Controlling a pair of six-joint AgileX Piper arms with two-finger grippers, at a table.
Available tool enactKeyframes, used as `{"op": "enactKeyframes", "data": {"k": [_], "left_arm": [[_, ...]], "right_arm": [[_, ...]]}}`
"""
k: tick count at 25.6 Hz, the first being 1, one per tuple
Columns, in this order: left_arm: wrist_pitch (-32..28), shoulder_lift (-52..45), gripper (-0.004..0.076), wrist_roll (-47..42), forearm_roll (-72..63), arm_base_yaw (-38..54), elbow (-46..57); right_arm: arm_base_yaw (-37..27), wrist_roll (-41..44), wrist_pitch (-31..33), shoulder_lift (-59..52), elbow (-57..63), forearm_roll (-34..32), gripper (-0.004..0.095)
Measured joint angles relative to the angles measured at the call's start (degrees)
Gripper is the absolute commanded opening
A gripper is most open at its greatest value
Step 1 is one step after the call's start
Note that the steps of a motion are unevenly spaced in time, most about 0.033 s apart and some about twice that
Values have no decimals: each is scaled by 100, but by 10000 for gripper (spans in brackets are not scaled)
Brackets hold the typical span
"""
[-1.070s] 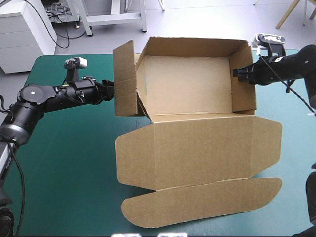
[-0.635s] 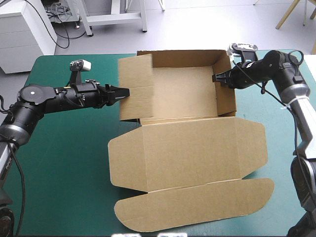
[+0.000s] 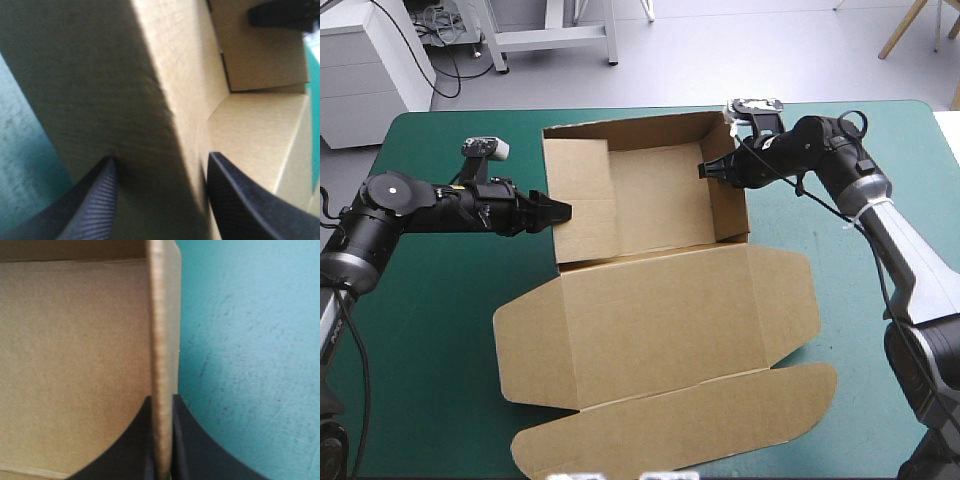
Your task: Fold the box
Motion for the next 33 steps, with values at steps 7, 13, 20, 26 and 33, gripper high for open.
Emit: {"op": "enactKeyframes", "data": {"k": [7,13,20,26,33], "left_arm": [[-46,0,214,-1509,1606,0,0],[-292,7,11,-2584,2809,-339,-6],[-412,338,-10,-4218,4429,-1146,-47],[12,918,-10,-4375,4562,-1467,-688],[610,1768,-9,-4250,4381,-1542,-1329]], "right_arm": [[607,567,-59,6,0,-462,-18],[755,866,-48,6,0,-588,-18],[881,998,300,10,5,-789,-19],[870,1307,883,10,5,-1344,-18],[893,1816,1649,399,5,-1831,-17]]}}
